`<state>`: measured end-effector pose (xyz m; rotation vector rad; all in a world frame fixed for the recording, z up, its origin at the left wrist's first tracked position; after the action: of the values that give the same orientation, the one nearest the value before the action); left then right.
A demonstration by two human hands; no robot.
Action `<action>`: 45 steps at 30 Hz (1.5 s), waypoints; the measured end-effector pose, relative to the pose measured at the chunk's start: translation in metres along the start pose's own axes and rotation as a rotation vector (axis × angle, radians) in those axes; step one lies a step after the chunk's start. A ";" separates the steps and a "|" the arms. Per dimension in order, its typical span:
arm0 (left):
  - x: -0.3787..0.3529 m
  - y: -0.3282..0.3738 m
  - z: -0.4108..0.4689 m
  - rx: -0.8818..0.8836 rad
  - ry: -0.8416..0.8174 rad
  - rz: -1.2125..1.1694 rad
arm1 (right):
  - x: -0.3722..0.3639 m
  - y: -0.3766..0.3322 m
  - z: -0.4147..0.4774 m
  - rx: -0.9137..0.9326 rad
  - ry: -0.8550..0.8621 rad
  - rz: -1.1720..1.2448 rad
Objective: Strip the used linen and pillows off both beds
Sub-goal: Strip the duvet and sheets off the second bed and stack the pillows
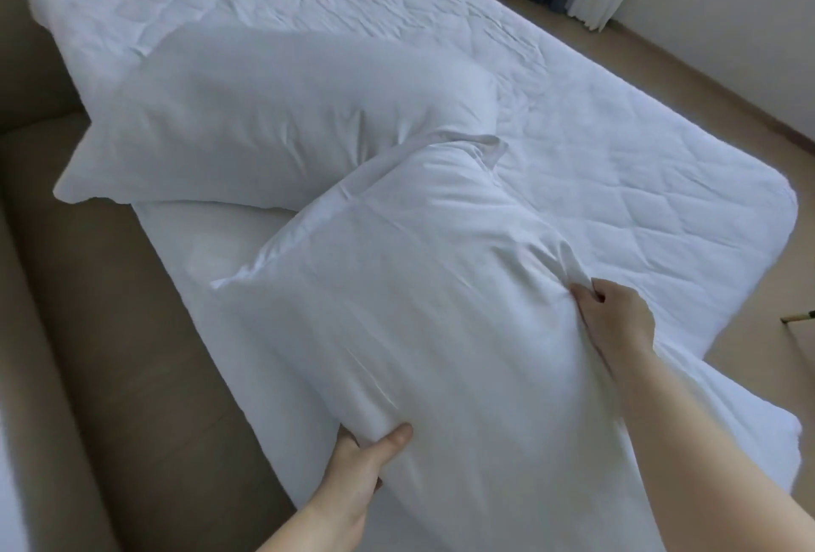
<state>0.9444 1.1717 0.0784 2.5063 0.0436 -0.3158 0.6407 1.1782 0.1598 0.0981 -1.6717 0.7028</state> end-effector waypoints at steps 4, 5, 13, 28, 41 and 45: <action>0.008 0.019 -0.025 -0.070 -0.028 -0.066 | 0.032 -0.015 -0.017 0.082 0.114 0.139; 0.011 0.028 -0.031 -0.103 -0.016 -0.079 | 0.040 -0.021 -0.022 0.102 0.132 0.177; 0.059 0.127 -0.069 -0.380 0.012 -0.166 | 0.078 -0.117 -0.072 0.282 0.201 0.576; 0.326 0.356 -0.091 -0.902 0.333 -0.448 | 0.010 -0.472 -0.222 0.673 0.026 0.992; 0.526 0.498 -0.024 -0.983 0.825 -0.569 | -0.172 -0.767 -0.257 0.722 -0.292 1.006; 0.548 0.558 0.027 -0.998 0.878 -0.647 | -0.221 -0.872 -0.233 0.812 -0.425 0.952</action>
<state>1.5283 0.6777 0.2454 1.3933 1.0756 0.4806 1.2767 0.5171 0.3100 0.0142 -1.6797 2.1846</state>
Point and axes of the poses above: each hand's wrist, its own z-axis towards the middle knuckle, its own x-axis out of the back of the hand, y = z × x, the point moved 5 cm from there along z, towards the middle knuckle, and after that the axes turned 7 degrees about y, right-handed, at the moved point
